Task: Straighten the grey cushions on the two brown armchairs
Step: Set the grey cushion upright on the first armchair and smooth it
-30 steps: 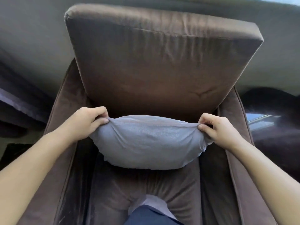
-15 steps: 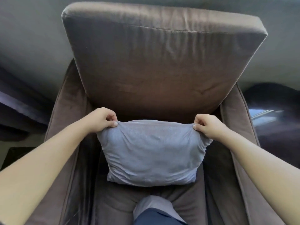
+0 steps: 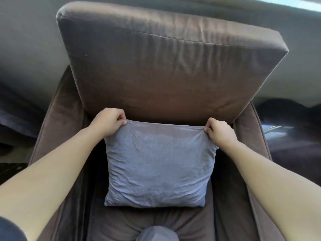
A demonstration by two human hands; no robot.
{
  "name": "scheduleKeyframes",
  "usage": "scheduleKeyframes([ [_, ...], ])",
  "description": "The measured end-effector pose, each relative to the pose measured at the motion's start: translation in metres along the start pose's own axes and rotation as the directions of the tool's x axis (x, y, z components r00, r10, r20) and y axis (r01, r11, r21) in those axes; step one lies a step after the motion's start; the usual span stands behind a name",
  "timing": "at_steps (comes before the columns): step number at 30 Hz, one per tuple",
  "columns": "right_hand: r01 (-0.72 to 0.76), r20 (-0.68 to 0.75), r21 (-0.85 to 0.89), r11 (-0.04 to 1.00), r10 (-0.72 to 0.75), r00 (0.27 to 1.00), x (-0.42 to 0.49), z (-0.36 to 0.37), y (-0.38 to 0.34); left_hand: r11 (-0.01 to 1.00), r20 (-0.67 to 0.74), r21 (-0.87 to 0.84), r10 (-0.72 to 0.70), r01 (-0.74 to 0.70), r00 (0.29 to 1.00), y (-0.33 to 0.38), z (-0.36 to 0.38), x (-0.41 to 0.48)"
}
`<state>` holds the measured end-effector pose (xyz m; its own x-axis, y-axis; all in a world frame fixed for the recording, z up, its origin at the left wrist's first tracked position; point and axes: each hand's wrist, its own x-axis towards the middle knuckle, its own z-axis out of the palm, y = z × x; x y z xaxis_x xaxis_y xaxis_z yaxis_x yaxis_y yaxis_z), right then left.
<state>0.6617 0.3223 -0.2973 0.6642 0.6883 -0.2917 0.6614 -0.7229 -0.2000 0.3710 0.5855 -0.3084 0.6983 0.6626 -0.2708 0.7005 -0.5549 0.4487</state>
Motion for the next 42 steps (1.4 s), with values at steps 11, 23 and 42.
scheduleKeyframes([
  [11, 0.036, -0.098, 0.003, 0.999, -0.036, 0.994, 0.018, -0.041, -0.01, 0.993, -0.25, 0.116, -0.005, 0.035, 0.968, 0.011, -0.017, 0.012],
  [23, 0.06, -0.17, -0.036, 0.998, -0.065, 0.983, 0.031, -0.031, -0.008, 0.994, -0.238, 0.113, 0.037, -0.011, 0.971, 0.015, -0.034, 0.028],
  [42, 0.43, -0.354, -0.077, 0.899, -0.428, 0.832, -0.032, 0.04, -0.069, 0.925, -0.392, 0.282, 0.353, -0.254, 0.85, 0.046, 0.076, -0.039],
])
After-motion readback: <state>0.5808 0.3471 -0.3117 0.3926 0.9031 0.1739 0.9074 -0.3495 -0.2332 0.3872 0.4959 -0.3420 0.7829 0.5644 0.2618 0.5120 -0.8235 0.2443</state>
